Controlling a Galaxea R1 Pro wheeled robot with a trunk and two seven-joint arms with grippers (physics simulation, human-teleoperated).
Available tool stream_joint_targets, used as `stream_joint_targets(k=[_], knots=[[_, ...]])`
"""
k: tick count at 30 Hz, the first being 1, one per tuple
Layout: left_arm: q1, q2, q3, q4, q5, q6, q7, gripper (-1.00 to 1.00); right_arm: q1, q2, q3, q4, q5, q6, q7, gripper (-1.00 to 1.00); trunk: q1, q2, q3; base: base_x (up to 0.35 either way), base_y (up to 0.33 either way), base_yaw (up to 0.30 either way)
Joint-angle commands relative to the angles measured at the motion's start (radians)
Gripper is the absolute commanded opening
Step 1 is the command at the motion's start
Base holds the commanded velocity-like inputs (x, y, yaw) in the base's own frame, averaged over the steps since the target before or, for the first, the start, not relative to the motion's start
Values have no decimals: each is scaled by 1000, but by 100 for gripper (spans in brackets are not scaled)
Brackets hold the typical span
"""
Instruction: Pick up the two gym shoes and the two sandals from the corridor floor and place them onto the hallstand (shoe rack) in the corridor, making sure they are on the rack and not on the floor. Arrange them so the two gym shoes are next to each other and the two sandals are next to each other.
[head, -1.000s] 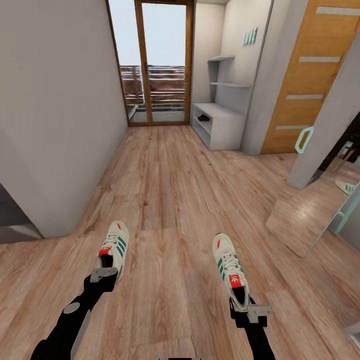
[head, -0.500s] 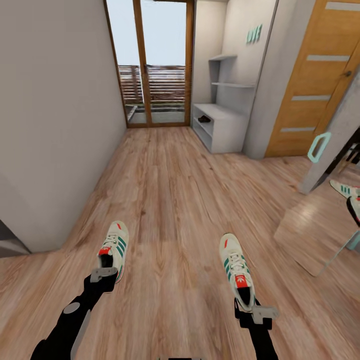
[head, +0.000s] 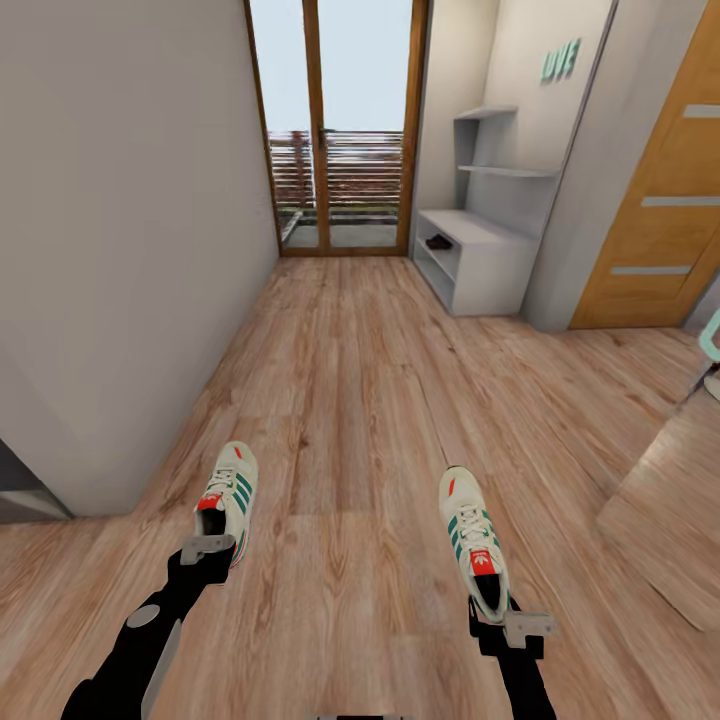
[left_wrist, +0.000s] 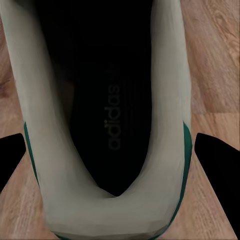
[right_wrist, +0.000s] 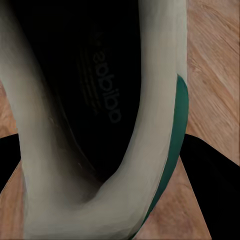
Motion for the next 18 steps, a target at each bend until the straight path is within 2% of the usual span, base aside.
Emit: stream_joint_targets(k=[1,18], knots=[[0,-1,4,-2,-9,4,-7,-100,-1,1,-5,0,10,-2,-6,-100,0,0,-1,338,0,34],[0,-1,4,1,-9,4,-7,-100,-1,1,-5,0,10,-2,-6,-100,0,0,-1,339,0,9]])
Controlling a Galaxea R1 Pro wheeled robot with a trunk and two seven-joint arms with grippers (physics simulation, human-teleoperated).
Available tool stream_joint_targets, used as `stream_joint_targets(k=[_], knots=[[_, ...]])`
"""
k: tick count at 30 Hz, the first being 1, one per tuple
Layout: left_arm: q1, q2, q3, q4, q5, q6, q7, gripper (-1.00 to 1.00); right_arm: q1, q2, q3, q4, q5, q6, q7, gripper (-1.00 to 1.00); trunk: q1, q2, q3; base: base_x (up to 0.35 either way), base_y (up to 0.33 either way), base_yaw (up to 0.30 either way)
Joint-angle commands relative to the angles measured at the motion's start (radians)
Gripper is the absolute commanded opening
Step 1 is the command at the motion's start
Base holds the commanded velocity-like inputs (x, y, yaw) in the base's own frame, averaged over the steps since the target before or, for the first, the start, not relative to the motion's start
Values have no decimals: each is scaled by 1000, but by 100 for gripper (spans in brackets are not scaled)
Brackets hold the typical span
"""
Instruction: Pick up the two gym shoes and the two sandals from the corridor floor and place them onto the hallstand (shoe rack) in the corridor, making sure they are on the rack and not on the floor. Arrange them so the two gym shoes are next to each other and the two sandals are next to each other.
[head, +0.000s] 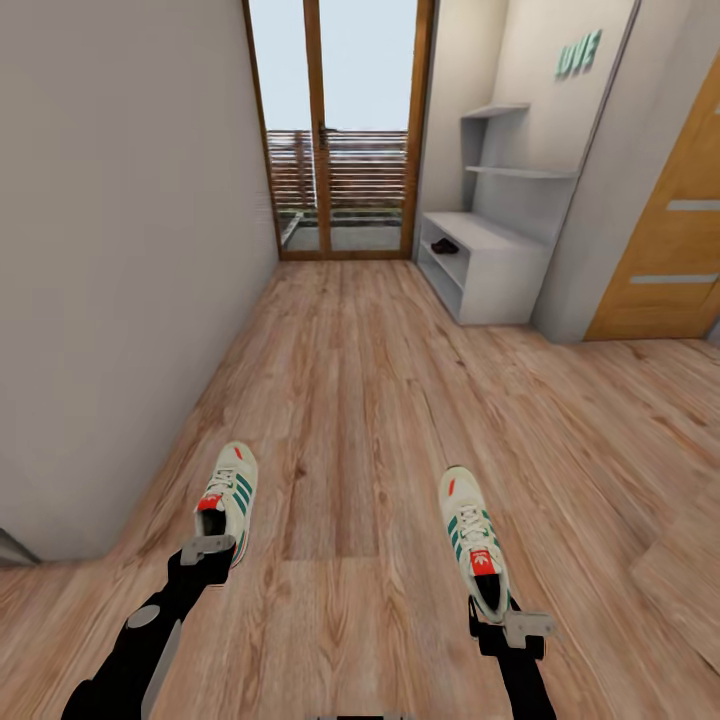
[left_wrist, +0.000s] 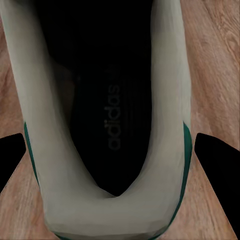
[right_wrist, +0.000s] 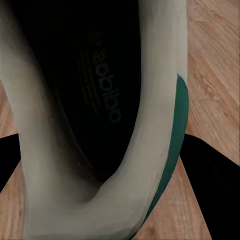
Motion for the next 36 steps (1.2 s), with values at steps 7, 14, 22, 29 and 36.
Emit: stream_joint_targets(k=[7,14,22,29,36], knots=[[0,-2,4,-1,-9,4,-7,-100,-1,1,-4,-1,10,-2,-6,-100,0,0,1,339,0,70],[0,-2,4,-1,-9,4,-7,-100,-1,1,-4,-1,12,-2,-5,-100,0,0,2,338,0,9],[0,-2,4,-1,-9,4,-6,-100,-1,1,-4,0,12,-2,-4,-100,0,0,2,338,0,1],[0,-2,5,-1,-9,4,-6,-100,-1,1,-4,0,11,-2,-4,-100,0,0,2,339,0,0],[0,-2,5,-1,-9,4,-5,-100,-1,1,-4,0,11,-2,-6,-100,0,0,2,339,0,0]])
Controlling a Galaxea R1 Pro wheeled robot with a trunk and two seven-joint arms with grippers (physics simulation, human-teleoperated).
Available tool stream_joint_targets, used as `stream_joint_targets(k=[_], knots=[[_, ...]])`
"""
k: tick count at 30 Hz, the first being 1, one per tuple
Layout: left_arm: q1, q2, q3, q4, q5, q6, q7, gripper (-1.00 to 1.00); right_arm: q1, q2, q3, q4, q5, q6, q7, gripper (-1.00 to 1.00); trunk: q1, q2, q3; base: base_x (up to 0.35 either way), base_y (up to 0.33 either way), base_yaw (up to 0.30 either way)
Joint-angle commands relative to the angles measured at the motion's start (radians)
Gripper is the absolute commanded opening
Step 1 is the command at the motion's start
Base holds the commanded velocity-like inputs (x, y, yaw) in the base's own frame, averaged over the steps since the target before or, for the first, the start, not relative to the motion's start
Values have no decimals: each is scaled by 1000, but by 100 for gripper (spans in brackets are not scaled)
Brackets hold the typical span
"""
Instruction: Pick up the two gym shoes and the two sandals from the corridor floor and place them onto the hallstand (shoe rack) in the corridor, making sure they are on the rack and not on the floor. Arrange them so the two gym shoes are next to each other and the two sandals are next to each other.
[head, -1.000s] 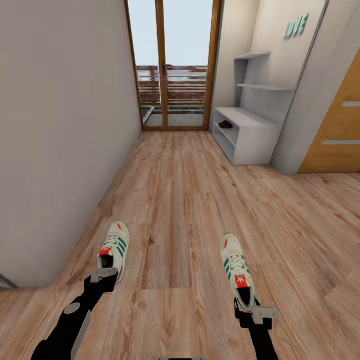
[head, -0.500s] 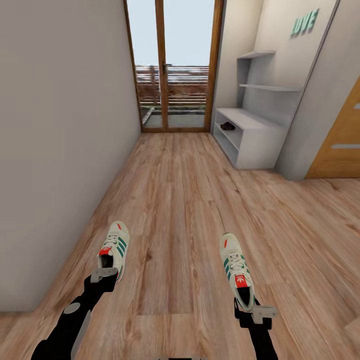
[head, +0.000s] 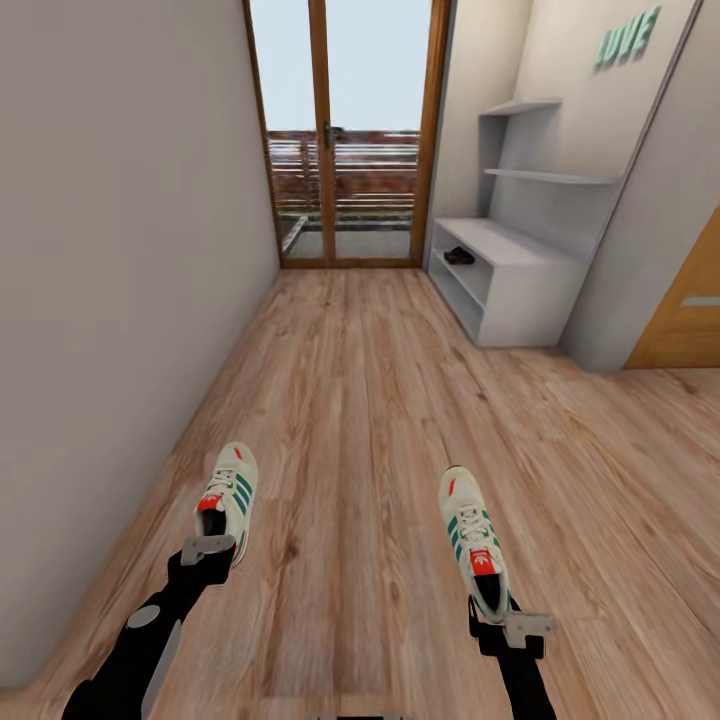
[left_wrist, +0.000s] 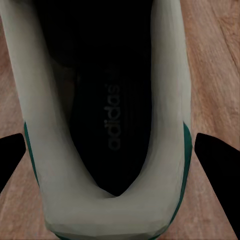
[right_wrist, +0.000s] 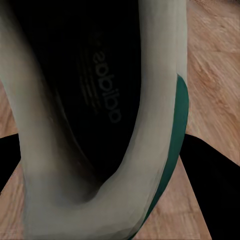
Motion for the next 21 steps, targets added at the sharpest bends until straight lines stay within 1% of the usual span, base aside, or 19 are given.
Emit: stream_joint_targets(k=[1,21], knots=[[0,-1,4,-2,-9,4,-7,-100,-1,1,-5,0,11,-2,-6,-100,0,0,-1,339,0,0],[0,-1,4,-2,-9,4,-7,-100,-1,1,-5,1,11,-2,-6,-100,0,0,-1,339,7,0]])
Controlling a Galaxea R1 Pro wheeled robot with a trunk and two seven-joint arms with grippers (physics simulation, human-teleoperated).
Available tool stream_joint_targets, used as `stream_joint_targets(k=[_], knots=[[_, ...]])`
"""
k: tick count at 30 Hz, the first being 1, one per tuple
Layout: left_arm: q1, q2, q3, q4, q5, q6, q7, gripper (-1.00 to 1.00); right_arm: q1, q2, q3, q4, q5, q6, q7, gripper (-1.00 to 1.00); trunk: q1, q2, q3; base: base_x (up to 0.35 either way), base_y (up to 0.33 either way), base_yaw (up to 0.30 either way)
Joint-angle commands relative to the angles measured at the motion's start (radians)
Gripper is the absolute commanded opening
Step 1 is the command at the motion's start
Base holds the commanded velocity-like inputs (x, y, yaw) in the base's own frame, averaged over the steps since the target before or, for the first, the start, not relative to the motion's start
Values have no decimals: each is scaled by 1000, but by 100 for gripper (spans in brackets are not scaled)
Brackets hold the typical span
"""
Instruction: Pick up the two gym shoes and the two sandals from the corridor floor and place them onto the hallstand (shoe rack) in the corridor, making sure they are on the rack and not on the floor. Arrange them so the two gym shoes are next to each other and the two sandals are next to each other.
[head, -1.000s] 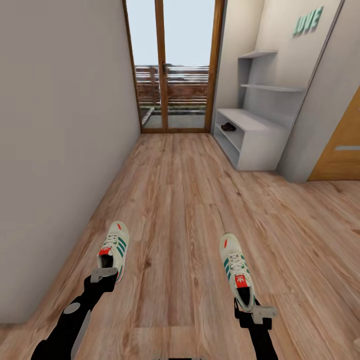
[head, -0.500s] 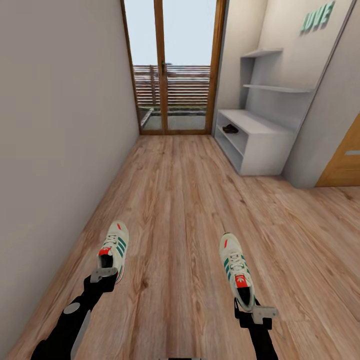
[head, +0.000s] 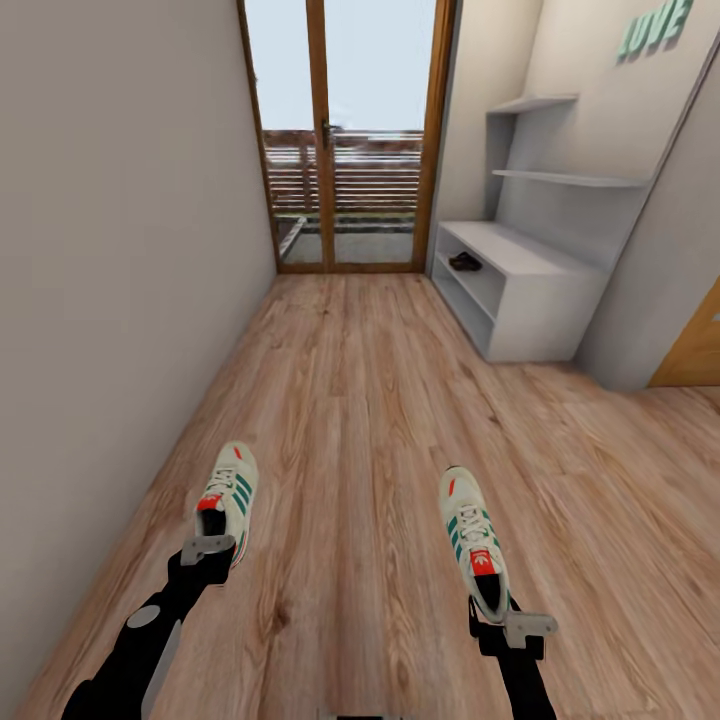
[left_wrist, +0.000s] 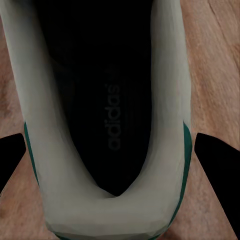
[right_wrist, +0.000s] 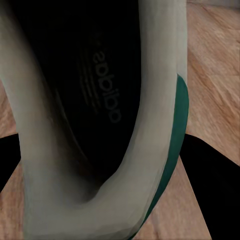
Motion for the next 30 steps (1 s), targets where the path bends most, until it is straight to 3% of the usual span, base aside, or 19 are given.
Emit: stream_joint_targets(k=[1,30], knots=[[0,-1,4,-2,-9,4,-7,-100,-1,1,-4,1,11,-2,-6,-100,0,0,-1,339,75,0],[0,1,6,30,-9,2,-8,-100,-1,1,-4,1,11,-2,-6,-100,0,0,-1,337,119,0]])
